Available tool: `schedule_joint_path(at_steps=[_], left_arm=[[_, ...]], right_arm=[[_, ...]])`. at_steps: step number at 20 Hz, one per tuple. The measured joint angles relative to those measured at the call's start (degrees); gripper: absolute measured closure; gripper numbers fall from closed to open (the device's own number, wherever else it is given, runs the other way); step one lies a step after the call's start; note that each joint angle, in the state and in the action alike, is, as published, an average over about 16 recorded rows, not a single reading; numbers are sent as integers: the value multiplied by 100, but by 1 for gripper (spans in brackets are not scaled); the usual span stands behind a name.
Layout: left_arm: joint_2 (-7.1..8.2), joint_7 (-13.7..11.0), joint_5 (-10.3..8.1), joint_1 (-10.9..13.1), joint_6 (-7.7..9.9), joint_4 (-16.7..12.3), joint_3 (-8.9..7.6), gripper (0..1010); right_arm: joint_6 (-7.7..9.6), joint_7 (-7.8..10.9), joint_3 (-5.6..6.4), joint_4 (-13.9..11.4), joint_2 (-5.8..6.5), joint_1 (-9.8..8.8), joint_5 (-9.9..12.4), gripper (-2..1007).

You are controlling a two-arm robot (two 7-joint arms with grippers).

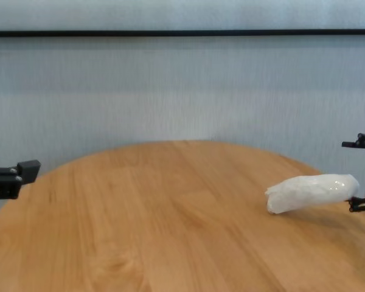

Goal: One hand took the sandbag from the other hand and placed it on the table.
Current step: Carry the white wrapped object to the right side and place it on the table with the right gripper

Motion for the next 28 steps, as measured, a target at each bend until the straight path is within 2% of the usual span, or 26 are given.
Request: schedule_joint_path(at_steps=[13,28], left_arm=[[0,0,0,0,0,0,0,10],[0,0,0,0,0,0,0,10]], right_arm=[[110,5,142,-264,134,-22,-20,4],[156,-37,222,-429,163,1,-73,4]])
